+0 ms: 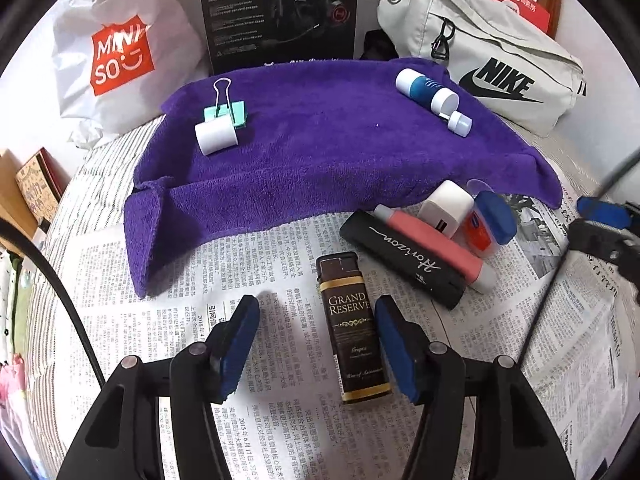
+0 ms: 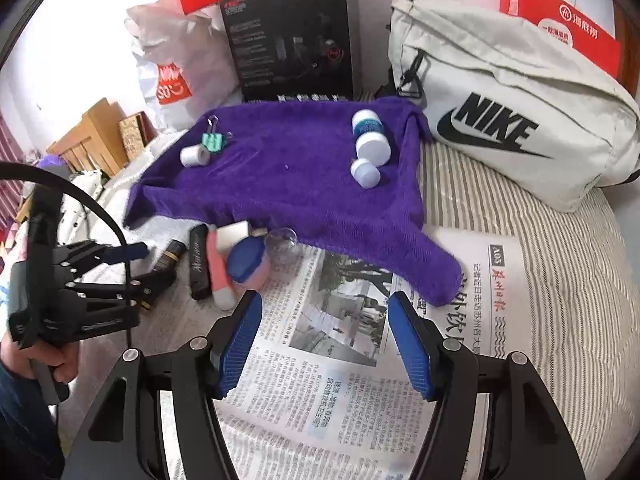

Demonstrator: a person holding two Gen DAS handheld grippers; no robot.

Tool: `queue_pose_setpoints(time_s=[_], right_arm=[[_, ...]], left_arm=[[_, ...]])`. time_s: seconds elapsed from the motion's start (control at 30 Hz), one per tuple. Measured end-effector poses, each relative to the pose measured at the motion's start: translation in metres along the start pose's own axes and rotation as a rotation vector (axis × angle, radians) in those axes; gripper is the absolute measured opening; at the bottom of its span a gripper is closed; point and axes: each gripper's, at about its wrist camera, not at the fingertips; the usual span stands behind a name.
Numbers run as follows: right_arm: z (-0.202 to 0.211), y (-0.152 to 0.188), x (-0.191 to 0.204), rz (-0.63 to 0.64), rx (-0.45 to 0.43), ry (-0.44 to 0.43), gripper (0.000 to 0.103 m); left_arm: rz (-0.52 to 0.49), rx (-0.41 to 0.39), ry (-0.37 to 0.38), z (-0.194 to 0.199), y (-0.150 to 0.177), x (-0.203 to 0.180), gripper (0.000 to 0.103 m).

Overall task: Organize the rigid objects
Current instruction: 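Move the left gripper to the Grand Reserve bottle and grasp it, then lift the Grand Reserve bottle with the left gripper while the right gripper grasps the blue lid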

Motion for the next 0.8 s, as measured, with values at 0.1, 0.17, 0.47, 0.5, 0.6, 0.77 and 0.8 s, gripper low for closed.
queue_pose_setpoints(time_s=[0.1, 0.17, 0.47, 0.5, 0.6, 0.77, 0.8], right_arm=[[-0.008, 0.0, 0.001, -0.013, 0.021, -0.018, 0.064], [-0.008, 0.0, 0.002, -0.008, 0.016, -0.016, 0.064], [-0.012, -0.006, 0.017, 0.02, 0.02, -0.034, 0.064], [-0.014, -0.007, 0.017, 0.018, 0.018, -0.041, 0.064], [-0.018, -0.011, 0.022, 0.014, 0.017, -0.059, 0.064], [-0.023, -0.02, 0.032, 0.0, -0.005, -0.077, 0.063], [-0.025, -0.022, 0.035, 0.003, -0.004, -0.075, 0.062]], left_arm=[[-0.011, -0.022, 0.019, 0.002, 0.003, 0.0, 0.05], [-0.013, -0.03, 0.035, 0.004, 0.004, 0.0, 0.035], [-0.028, -0.077, 0.061, 0.01, 0.012, -0.002, 0.023], [-0.027, -0.083, 0.065, 0.01, 0.012, -0.001, 0.023], [-0.012, -0.082, 0.087, 0.01, 0.011, 0.002, 0.023], [0.001, -0.081, 0.106, 0.01, 0.01, 0.005, 0.023], [-0.004, -0.083, 0.1, 0.01, 0.011, 0.005, 0.023]])
Point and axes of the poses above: each gripper's, at about its wrist camera, not at the fingertips, and z roughly against the way its jaws point, x to its left, y to its underside, and after that the axes turned 11 degrees about z, right-handed
